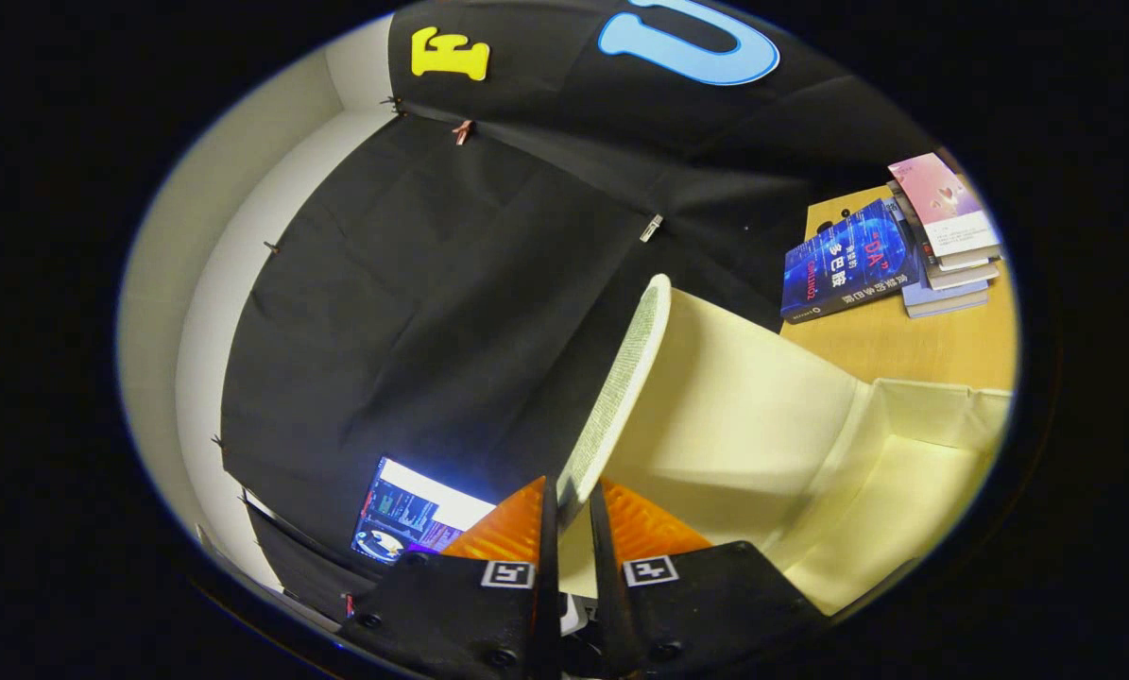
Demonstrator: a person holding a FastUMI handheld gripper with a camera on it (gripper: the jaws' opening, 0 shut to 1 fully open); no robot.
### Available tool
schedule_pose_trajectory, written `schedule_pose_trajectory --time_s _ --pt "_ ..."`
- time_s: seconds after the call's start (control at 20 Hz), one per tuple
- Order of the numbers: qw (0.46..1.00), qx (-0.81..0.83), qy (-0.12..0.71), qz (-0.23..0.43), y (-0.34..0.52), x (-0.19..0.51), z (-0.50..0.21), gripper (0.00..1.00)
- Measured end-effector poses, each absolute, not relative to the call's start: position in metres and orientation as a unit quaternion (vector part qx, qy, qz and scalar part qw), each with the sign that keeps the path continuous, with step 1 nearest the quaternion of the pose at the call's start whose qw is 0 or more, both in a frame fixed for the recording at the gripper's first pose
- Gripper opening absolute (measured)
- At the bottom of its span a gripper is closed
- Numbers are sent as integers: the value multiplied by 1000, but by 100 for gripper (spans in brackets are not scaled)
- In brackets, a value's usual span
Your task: Open the storage box then place both shoes into the box .Put the left shoe in first, then the right shoe, with the right side of both shoes facing outward in a uniform manner.
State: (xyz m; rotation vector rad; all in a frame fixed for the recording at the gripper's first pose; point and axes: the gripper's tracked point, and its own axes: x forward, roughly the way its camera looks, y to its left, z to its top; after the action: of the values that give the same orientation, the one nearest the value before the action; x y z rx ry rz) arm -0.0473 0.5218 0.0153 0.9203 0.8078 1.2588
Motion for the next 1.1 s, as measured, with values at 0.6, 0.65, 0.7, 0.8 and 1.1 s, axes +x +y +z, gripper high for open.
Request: schedule_pose_trajectory --time_s 0.6,0.65,0.7,0.8,1.1 --pt "876 189 236 375 325 -11 -49 97" --pt "890 170 236 350 304 -10 -58 97" --pt "904 148 244 320 280 -11 -74 97" --pt "919 104 274 263 234 -19 -114 97" --pt "900 32 396 179 162 -64 -252 94"
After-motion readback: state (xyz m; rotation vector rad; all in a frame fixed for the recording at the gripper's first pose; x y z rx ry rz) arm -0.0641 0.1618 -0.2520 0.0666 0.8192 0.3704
